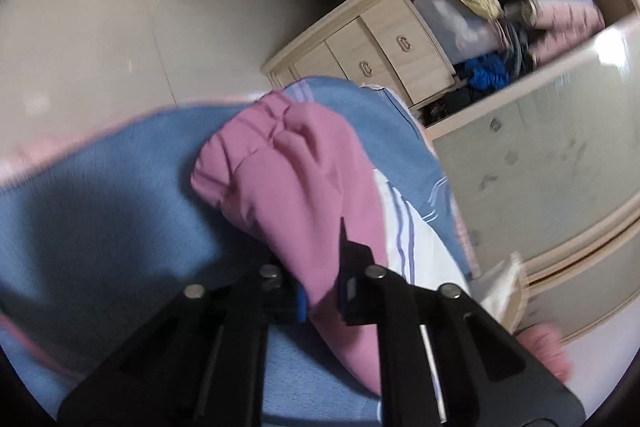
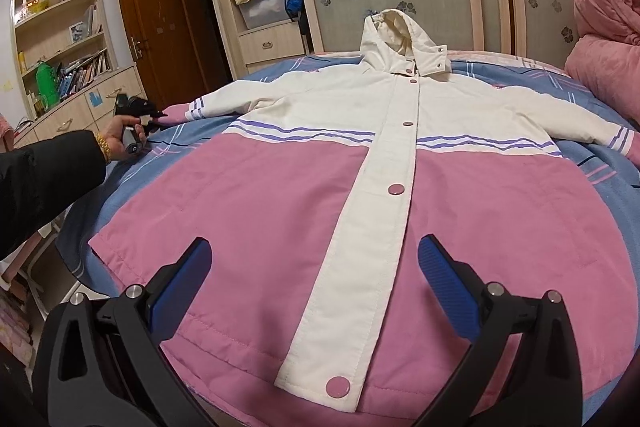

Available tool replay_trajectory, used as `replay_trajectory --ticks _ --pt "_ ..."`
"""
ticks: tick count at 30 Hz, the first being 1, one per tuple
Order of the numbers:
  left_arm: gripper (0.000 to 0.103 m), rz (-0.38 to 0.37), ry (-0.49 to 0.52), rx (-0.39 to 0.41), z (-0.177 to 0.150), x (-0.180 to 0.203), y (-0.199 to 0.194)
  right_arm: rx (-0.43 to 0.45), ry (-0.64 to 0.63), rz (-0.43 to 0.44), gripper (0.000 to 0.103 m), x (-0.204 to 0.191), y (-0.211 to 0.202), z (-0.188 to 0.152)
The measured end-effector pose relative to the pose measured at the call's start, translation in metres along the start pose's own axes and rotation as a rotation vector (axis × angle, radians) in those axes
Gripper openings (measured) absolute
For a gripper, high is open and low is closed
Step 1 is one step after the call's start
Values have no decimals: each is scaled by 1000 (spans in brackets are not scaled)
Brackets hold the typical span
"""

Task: Fold large clothes
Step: 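Close the left gripper on the pink sleeve cuff, then carry the sleeve across the jacket chest and open the left gripper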

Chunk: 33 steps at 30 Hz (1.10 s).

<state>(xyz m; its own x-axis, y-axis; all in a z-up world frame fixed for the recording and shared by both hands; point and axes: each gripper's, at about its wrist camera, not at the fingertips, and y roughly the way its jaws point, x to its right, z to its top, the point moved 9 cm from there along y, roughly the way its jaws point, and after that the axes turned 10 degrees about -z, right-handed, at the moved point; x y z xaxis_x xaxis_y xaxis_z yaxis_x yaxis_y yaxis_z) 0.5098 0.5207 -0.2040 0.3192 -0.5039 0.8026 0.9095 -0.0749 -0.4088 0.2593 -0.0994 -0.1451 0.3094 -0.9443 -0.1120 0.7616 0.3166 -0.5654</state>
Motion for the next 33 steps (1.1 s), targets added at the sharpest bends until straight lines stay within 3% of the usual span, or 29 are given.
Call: replay_trajectory --ticks 4,7,9,12,16,19,22,24,25,26,28,29,30,31,33 --pt "7 222 386 48 8 77 -8 8 2 16 102 -2 -4 2" --pt "6 267 685 113 -4 166 -9 7 10 27 102 -1 -6 2" --pt "6 232 855 133 -30 230 -4 5 12 31 102 0 -6 2" --pt "6 130 1067 103 -100 324 12 3 20 36 102 3 -7 2" --pt "6 -46 1259 -30 -238 405 43 3 47 49 102 8 -10 4" --pt "7 -111 1307 -199 -341 410 76 3 46 48 102 11 -11 4" --pt "12 -63 1284 -358 -418 372 117 -3 52 44 102 16 -11 2" --pt "15 -19 1219 -440 -434 345 139 -6 64 44 102 21 -13 2" --pt "21 19 1177 -483 -441 326 149 -6 67 47 102 23 -13 2" --pt "29 42 1152 -500 -442 314 154 -3 72 50 102 25 -15 2" --pt "56 63 1133 -481 -440 305 151 0 75 49 102 29 -17 2" --pt "70 43 1121 -473 -438 308 146 -3 79 53 102 31 -18 1" --pt "93 -8 1097 -472 -438 313 140 -7 85 57 102 34 -19 1" --pt "95 -88 1073 -446 -434 324 125 -9 92 58 102 36 -19 1" --pt "97 -157 1069 -400 -428 337 104 -12 105 61 102 39 -19 1"
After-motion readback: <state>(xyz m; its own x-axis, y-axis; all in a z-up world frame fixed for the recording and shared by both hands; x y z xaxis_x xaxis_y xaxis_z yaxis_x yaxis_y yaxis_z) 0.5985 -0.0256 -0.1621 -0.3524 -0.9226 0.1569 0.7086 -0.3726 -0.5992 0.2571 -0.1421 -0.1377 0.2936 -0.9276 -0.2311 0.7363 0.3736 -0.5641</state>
